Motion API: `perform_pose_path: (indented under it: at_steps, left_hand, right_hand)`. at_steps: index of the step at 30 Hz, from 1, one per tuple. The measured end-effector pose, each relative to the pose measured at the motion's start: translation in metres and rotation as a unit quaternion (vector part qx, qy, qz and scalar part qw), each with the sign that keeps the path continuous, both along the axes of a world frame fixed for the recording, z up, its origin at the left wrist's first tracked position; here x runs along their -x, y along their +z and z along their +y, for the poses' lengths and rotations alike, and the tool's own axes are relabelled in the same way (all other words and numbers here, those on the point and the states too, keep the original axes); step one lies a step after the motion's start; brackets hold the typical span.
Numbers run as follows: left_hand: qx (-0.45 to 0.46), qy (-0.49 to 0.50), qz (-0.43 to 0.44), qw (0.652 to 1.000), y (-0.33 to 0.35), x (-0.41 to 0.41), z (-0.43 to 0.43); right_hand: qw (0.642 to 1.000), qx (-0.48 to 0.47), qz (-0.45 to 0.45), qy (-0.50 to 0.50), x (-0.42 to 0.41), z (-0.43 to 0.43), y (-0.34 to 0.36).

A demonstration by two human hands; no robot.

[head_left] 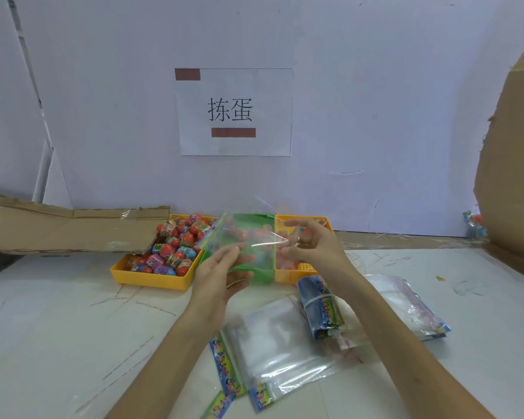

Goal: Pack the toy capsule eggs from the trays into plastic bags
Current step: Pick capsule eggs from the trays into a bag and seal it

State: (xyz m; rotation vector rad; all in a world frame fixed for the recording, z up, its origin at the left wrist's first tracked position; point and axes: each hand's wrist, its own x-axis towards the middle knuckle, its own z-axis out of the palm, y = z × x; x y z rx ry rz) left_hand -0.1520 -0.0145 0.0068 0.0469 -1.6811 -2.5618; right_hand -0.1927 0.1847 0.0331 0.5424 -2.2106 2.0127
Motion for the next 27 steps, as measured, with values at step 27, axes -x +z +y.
perform_pose_path:
  at_steps: [27]
  left_hand:
    - [-0.022,0.019,0.01,1.0,-0.001,0.0,0.005]
  right_hand:
    - [0.903,-0.409,0.043,-0.127,0.018,0.01,-0.028]
